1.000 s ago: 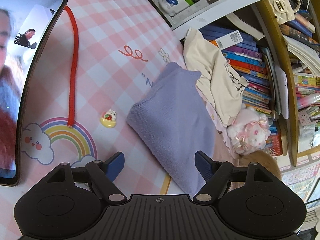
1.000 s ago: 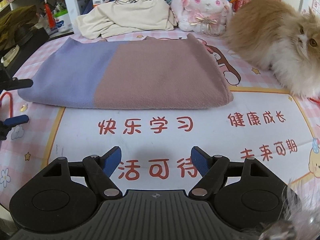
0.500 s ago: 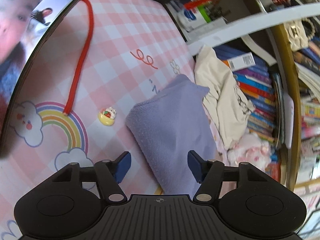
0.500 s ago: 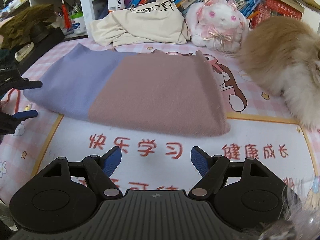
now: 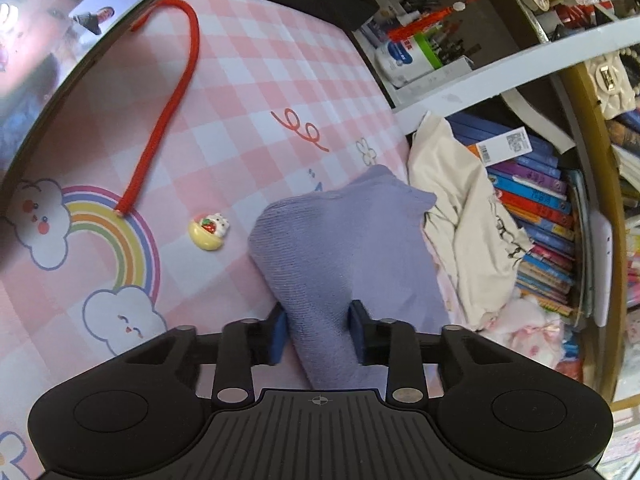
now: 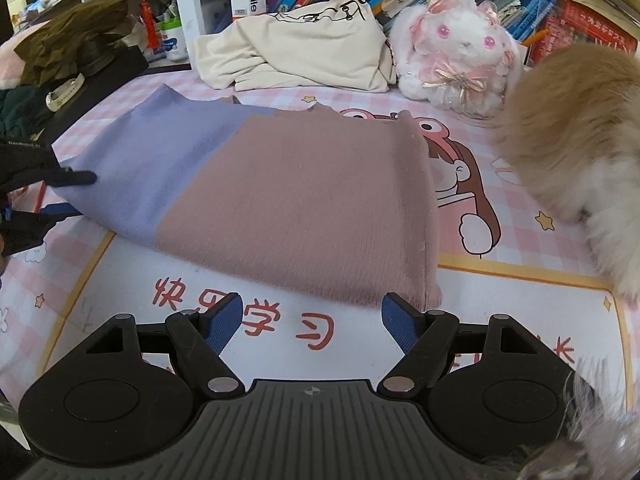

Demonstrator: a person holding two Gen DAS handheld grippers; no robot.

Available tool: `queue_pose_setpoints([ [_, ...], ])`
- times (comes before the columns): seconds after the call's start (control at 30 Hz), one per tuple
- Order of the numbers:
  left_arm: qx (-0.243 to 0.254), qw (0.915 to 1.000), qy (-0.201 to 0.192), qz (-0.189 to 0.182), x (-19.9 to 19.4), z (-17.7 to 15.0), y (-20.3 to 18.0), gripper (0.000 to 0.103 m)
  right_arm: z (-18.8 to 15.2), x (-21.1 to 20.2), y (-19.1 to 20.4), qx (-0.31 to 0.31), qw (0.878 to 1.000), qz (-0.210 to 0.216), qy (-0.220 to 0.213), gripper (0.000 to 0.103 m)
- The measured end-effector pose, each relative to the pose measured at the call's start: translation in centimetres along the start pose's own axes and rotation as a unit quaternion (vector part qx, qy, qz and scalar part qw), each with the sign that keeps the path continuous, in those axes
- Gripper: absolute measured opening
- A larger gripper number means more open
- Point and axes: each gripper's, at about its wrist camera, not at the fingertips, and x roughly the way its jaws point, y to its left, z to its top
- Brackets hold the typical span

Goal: Fold clothes
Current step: 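Grasp the lavender end of the folded sweater with the left gripper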

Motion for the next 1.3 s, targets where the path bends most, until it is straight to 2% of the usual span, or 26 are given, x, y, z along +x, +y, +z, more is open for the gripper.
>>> queue_pose_setpoints([
  [0.1, 0.082, 0.9962, -0.030, 0.004, -1.0, -0.9, -2.2, 0.017, 0.2, 0.3, 0.0, -0.004, 1.000, 0.002, 0.005, 0.075],
  [0.23, 0.197, 0.9787, -0.057, 0.009, -1.9, -2.0, -5.0, 0.017, 0.3, 0.6, 0.5, -0.011, 1.000, 0.006, 0.011, 0.075],
  [0.3, 0.184, 0.9819, -0.045, 0.012, -1.5, -1.6, -4.6, 0.017, 0.4, 0.7, 0.7, -0.014, 1.000, 0.007, 0.011, 0.075],
  [0.37, 0.139, 0.9898, -0.029, 0.010, -1.0, -0.8, -3.4, 0.017, 0.3, 0.7, 0.9, -0.014, 1.000, 0.007, 0.010, 0.075],
  [0.47, 0.073, 0.9973, -0.007, -0.003, -0.4, -0.1, -1.3, 0.018, 0.4, 0.7, 1.0, -0.008, 1.000, 0.003, 0.010, 0.075],
  [0.7, 0.021, 0.9996, 0.013, -0.015, 0.5, 0.3, 0.0, 0.027, 0.2, 0.7, 1.4, -0.004, 1.000, -0.004, 0.011, 0.075],
  [0.87, 0.001, 0.9996, 0.012, -0.024, 1.2, 0.5, 0.2, 0.027, -0.1, 0.5, 1.5, 0.001, 1.000, -0.014, 0.013, 0.075],
  [1.03, 0.015, 0.9995, 0.008, -0.025, 1.1, 0.5, 0.0, 0.023, -0.3, 0.3, 1.4, 0.007, 1.000, -0.024, 0.013, 0.075],
  [1.13, 0.079, 0.9966, -0.011, -0.021, 0.4, 0.2, -1.6, 0.018, -0.3, 0.2, 1.6, 0.005, 1.000, -0.025, 0.013, 0.075],
  [1.2, 0.138, 0.9899, -0.027, -0.018, -0.3, -0.3, -3.1, 0.018, -0.2, 0.3, 1.8, 0.003, 1.000, -0.026, 0.014, 0.075],
  [1.27, 0.168, 0.9852, -0.029, -0.013, -0.3, -0.5, -3.8, 0.018, -0.2, 0.3, 1.9, 0.000, 1.000, -0.026, 0.014, 0.075],
  [1.3, 0.157, 0.9873, -0.023, -0.011, -0.1, -0.3, -3.5, 0.018, -0.2, 0.3, 2.0, 0.000, 1.000, -0.026, 0.014, 0.075],
])
